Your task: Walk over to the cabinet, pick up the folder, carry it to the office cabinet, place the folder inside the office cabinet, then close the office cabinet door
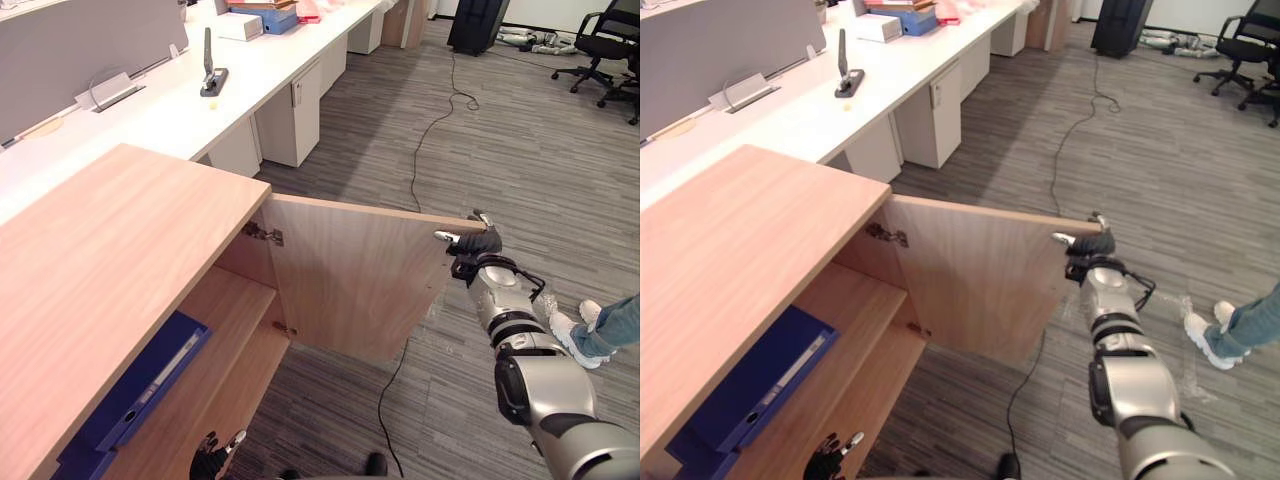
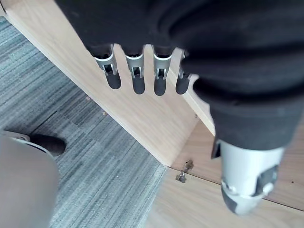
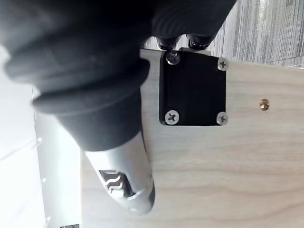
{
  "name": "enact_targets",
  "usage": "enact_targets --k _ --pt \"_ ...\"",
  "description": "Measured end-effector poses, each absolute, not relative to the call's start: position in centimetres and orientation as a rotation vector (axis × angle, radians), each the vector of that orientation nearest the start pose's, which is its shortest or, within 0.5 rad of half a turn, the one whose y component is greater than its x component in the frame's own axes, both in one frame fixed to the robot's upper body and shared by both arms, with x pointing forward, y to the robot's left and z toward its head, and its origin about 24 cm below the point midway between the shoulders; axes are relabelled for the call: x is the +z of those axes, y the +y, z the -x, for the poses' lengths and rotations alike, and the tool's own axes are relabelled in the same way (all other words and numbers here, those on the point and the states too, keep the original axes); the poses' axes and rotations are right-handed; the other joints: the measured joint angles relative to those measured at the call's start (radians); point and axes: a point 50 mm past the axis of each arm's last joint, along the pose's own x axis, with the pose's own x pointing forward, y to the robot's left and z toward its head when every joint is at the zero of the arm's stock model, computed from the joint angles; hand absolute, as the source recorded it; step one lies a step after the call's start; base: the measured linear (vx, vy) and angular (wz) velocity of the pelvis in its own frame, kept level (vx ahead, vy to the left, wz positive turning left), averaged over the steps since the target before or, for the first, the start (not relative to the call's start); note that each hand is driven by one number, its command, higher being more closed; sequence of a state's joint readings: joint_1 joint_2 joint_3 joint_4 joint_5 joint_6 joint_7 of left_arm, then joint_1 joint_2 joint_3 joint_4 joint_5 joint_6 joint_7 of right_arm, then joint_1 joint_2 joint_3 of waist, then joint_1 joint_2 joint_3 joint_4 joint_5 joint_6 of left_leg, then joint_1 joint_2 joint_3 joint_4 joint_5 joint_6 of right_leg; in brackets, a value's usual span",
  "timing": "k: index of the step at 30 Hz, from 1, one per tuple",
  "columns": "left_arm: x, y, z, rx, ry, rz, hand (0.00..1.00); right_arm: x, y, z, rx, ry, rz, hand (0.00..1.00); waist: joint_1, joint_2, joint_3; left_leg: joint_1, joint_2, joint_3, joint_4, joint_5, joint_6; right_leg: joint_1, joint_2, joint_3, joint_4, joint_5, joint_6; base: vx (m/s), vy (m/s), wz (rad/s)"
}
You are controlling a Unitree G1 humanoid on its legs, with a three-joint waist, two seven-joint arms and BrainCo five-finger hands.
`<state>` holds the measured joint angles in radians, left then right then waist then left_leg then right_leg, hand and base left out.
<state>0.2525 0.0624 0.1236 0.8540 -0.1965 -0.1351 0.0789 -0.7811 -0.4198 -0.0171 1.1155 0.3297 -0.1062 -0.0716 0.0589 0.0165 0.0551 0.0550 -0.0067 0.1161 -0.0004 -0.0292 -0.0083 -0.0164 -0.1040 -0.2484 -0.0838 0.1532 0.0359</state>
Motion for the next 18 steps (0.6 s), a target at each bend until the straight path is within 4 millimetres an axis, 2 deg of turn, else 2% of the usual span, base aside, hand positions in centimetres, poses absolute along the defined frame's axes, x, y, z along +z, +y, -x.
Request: enact_targets --k 3,9,10,13,15,18 --pt "-15.0 20.8 -6.5 0.406 0.961 0.117 0.00 7.2 -25.9 -37.0 -0.266 0.179 0.057 0.00 -0.006 -0.001 0.003 0.002 0.004 -0.006 -0.017 0.011 -0.004 -0.001 0.001 -0.005 0.000 -0.001 0.000 -0.06 -0.039 0.04" --pt "-15.1 21.2 -5.4 0.415 0.985 0.106 0.00 7.3 -25.6 -37.0 -0.159 0.207 0.231 0.00 -0.016 -0.005 0.008 0.001 0.022 -0.017 -0.028 0.020 -0.012 -0.002 0.017 -0.021 0.000 -0.008 -0.005 -0.02 -0.050 0.03" --pt "-15.1 21.3 -5.4 0.413 0.982 0.105 0.00 7.3 -25.5 -36.9 -0.115 0.213 0.288 0.00 -0.016 -0.008 0.012 -0.005 0.030 -0.016 -0.013 0.013 -0.019 -0.002 0.023 -0.021 0.000 -0.010 -0.008 0.00 -0.050 -0.04" --pt "-14.8 21.6 -5.9 0.408 0.955 0.102 0.00 7.0 -25.5 -36.5 0.016 0.264 0.478 0.00 -0.022 -0.014 0.039 -0.100 0.069 -0.017 0.174 -0.071 -0.035 -0.005 0.046 -0.024 0.001 -0.013 -0.019 -0.01 -0.089 -0.02" --pt "-14.7 21.8 -5.9 0.422 0.951 0.107 0.00 6.8 -25.8 -35.6 0.140 0.305 0.638 0.00 -0.026 -0.015 0.046 -0.166 0.115 -0.007 0.288 -0.121 -0.048 -0.006 0.079 -0.045 0.002 -0.021 -0.042 0.01 -0.098 0.17" --pt "-14.6 22.4 -6.1 0.442 0.941 0.108 0.00 6.4 -26.5 -33.5 0.349 0.386 0.842 0.00 -0.037 -0.035 0.052 -0.192 0.152 0.093 0.310 -0.096 -0.036 -0.003 0.091 -0.104 0.018 -0.045 -0.076 0.02 -0.126 0.52"
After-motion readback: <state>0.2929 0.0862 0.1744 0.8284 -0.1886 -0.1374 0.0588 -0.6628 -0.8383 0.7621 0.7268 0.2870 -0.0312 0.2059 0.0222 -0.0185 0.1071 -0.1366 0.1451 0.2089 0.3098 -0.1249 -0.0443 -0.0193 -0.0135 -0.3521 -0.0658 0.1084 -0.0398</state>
